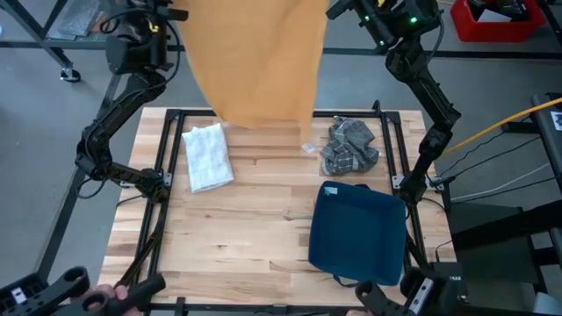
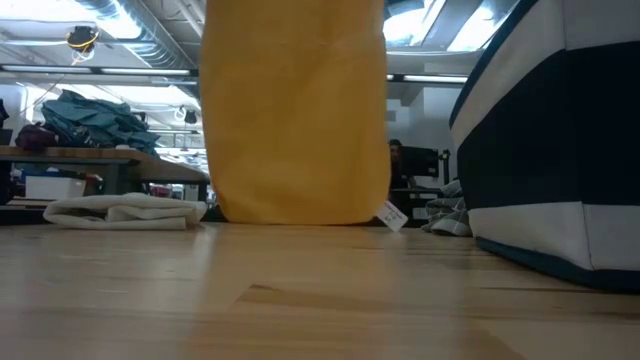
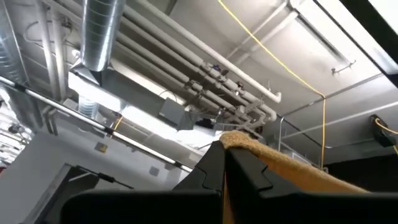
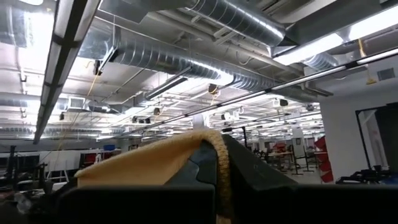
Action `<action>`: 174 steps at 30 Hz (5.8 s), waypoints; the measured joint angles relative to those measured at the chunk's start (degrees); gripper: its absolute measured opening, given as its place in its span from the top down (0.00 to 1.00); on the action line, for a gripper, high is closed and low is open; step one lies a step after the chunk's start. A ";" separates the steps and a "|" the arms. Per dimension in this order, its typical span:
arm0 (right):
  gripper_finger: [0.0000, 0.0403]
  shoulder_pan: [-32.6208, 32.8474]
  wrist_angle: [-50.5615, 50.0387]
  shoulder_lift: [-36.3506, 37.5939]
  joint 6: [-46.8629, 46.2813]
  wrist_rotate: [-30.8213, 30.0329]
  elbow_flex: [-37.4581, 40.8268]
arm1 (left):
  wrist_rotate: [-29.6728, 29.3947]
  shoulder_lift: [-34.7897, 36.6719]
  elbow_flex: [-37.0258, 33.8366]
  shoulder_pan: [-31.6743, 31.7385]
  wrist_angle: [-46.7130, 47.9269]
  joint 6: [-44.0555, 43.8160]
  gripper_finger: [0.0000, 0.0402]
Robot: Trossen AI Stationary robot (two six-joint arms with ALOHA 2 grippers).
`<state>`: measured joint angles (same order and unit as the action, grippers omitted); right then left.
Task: Fold towel
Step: Fold the yellow towel
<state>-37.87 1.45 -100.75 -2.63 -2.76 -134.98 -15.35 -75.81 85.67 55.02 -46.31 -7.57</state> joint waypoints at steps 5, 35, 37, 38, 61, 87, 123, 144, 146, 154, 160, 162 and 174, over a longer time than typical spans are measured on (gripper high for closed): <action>0.97 0.00 -4.24 0.62 -0.02 1.23 0.00 | 3.29 0.32 1.96 -0.73 1.40 -0.17 1.00; 0.97 0.25 -49.68 8.87 -5.44 17.97 0.36 | 16.75 10.39 6.30 -14.16 46.66 14.39 1.00; 0.97 1.48 -52.94 8.87 -6.12 19.48 0.37 | 16.68 11.93 6.30 -15.75 50.69 15.85 1.00; 0.97 2.24 -54.63 8.87 -6.08 19.66 0.37 | 16.68 12.69 6.30 -16.58 52.68 16.58 1.00; 0.97 30.27 -70.86 8.79 -10.47 15.25 0.42 | 13.16 23.69 6.30 -36.65 97.17 4.74 1.00; 0.97 55.99 -79.76 -6.07 -24.27 9.84 0.44 | 13.45 16.74 2.21 -71.94 125.83 -24.85 1.00; 0.97 55.46 -91.26 -8.26 -22.73 -8.57 0.46 | -32.55 15.03 -1.72 -97.11 136.39 -44.28 1.00; 0.97 35.76 -91.47 -8.26 -0.95 -15.34 0.50 | -51.12 15.87 -1.85 -73.71 136.33 -32.05 1.00; 0.97 33.83 -91.47 -8.26 0.49 -15.38 0.50 | -51.21 15.98 -2.47 -70.65 136.31 -30.88 1.00; 0.97 26.25 -91.47 -8.26 4.48 -15.72 3.41 | -52.99 17.35 -11.38 -59.34 136.31 -28.24 1.00; 0.97 20.88 -90.89 -8.28 6.89 -16.08 8.60 | -58.42 17.37 -17.95 -52.78 131.66 -26.08 1.00; 0.97 19.19 -90.20 -8.28 7.87 -16.10 10.15 | -58.70 17.31 -19.83 -50.37 127.39 -22.36 1.00; 0.97 11.34 -86.91 -8.28 12.36 -16.11 15.30 | -49.26 17.02 -26.44 -32.37 78.91 21.85 1.00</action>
<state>-26.52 -85.45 -109.03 9.73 -18.87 -119.68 -64.62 -58.79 59.22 22.65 32.60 14.27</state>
